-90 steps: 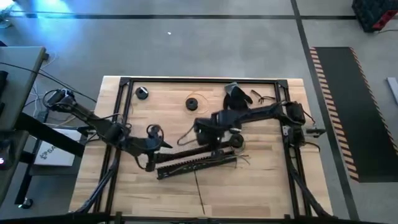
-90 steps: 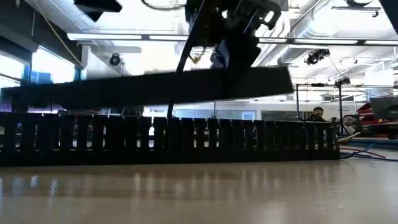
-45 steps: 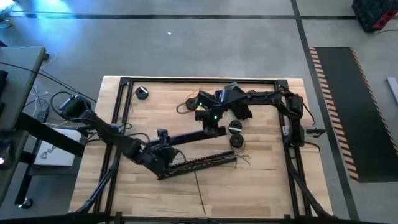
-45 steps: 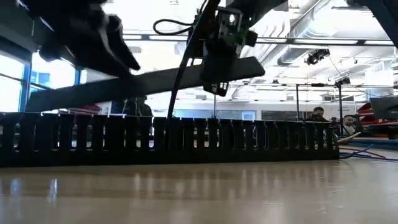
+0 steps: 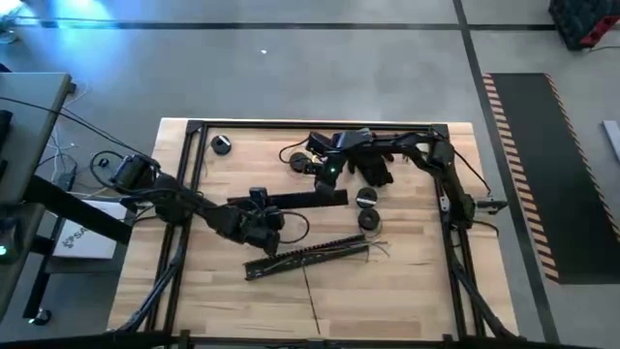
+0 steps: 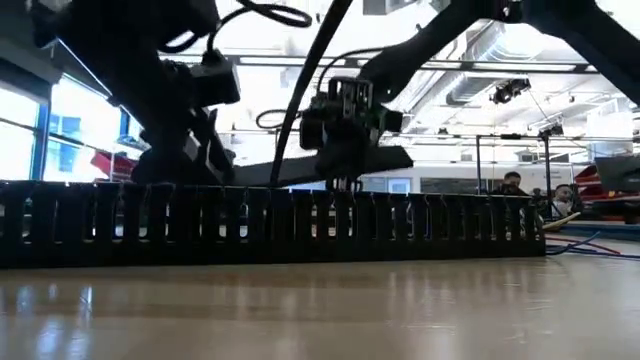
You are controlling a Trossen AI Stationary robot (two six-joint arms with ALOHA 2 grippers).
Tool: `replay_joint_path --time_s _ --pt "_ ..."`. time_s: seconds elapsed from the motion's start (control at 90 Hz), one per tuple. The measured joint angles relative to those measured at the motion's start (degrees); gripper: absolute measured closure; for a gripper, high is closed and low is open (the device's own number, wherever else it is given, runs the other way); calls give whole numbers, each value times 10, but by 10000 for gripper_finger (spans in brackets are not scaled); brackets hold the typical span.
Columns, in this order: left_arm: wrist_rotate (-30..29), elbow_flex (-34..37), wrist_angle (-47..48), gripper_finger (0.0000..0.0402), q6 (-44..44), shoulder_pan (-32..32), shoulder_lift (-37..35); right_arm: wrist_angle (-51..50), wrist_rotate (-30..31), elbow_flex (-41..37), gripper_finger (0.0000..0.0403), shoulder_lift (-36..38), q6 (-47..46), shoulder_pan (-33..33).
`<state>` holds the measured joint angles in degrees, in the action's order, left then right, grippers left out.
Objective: Ziptie cables
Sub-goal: Close the black cable duct
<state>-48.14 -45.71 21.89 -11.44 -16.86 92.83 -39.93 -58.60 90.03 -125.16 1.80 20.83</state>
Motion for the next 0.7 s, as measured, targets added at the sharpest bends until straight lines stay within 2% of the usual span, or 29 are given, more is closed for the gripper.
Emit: replay_joint_path --time_s 0.1,0.311,0.533,0.7 --pt "28 11 -16 155 -18 22 -1 -5 -1 0 402 -11 12 3" --pt "98 32 -88 155 9 51 2 -34 0 -1 402 -23 33 3" --pt "97 57 -159 155 78 53 2 -49 6 -1 402 -23 59 2" --pt "108 46 -146 155 48 47 -20 -48 12 -1 403 -22 72 2"
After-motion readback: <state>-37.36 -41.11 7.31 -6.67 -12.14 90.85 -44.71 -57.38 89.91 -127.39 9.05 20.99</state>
